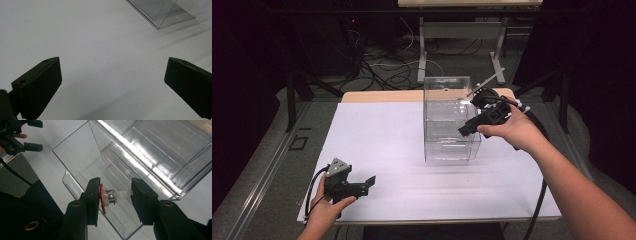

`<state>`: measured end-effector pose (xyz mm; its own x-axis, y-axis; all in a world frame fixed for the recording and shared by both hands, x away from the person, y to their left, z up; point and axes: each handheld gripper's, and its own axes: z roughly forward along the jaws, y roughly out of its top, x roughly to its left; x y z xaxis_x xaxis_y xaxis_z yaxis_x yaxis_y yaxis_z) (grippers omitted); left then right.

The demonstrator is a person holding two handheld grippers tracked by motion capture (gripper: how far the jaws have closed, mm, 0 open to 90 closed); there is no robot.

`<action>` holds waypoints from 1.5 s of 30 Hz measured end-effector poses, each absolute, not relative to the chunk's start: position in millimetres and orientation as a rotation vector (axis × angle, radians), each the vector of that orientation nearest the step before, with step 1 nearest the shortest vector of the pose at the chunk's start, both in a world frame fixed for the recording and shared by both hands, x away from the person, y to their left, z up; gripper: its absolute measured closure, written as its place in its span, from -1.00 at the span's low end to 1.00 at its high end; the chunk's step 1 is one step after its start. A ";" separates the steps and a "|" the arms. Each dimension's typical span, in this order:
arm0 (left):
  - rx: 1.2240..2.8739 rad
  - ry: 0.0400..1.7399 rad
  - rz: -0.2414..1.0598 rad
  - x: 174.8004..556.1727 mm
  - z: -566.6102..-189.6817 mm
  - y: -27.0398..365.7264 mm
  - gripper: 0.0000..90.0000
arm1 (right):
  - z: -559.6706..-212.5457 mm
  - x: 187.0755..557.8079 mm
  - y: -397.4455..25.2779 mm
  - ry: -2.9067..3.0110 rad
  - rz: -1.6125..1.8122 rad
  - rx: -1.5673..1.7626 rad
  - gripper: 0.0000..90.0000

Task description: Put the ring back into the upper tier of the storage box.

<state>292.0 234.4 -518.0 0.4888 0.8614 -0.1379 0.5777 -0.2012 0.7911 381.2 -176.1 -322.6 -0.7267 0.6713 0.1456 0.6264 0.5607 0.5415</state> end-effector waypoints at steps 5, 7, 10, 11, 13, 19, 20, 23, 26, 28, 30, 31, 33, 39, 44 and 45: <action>1.898 1.194 0.429 292.1 -518.0 234.5 -0.97 | -325.2 383.3 -168.3 2.713 0.892 1.107 0.32; 1.898 1.194 0.428 292.1 -518.1 234.5 -0.97 | -325.9 383.8 -165.0 2.714 0.886 1.107 0.32; 1.898 1.194 0.429 292.1 -518.1 234.6 -0.97 | -326.3 385.3 -160.6 2.745 0.861 1.101 0.32; 1.898 1.194 0.429 292.1 -518.1 234.6 -0.97 | -327.7 385.4 -159.0 2.724 0.871 1.098 0.32; 1.897 1.194 0.429 292.0 -518.1 234.7 -0.97 | -328.5 386.5 -156.0 2.737 0.872 1.096 0.32; 1.904 1.192 0.434 291.9 -517.8 235.6 -0.97 | -332.1 389.6 -150.2 2.748 0.853 1.085 0.32; 1.901 1.194 0.430 291.9 -517.9 235.5 -0.97 | -332.4 389.4 -149.1 2.746 0.849 1.101 0.31; 1.883 1.201 0.434 291.8 -518.8 234.4 -0.97 | -335.2 390.3 -146.3 2.739 0.844 1.103 0.31; 1.889 1.196 0.439 292.0 -518.6 234.7 -0.97 | -337.2 392.4 -144.4 2.751 0.830 1.083 0.31; 1.889 1.193 0.439 292.2 -518.6 234.7 -0.97 | -339.5 392.9 -141.7 2.746 0.824 1.092 0.31; 1.891 1.192 0.441 292.3 -518.7 234.9 -0.97 | -341.0 393.7 -139.4 2.763 0.804 1.100 0.31; 1.890 1.193 0.440 292.3 -518.7 234.9 -0.97 | -342.4 394.1 -138.4 2.759 0.809 1.092 0.31; 1.890 1.197 0.439 292.1 -518.7 235.0 -0.97 | -343.9 394.9 -136.4 2.770 0.799 1.088 0.31; 1.888 1.197 0.439 292.0 -518.6 235.3 -0.97 | -348.9 396.7 -131.7 2.759 0.838 1.092 0.31; 1.889 1.197 0.440 292.0 -518.7 235.5 -0.97 | -348.9 396.9 -129.8 2.772 0.794 1.084 0.31; 1.889 1.197 0.439 292.1 -518.9 235.5 -0.97 | -349.0 396.9 -129.7 2.774 0.795 1.082 0.30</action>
<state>292.1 235.5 -518.9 0.4833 0.8650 -0.1354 0.5721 -0.1950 0.7967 396.9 -129.7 -349.0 -0.7518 0.6470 0.1275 0.6162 0.6205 0.4850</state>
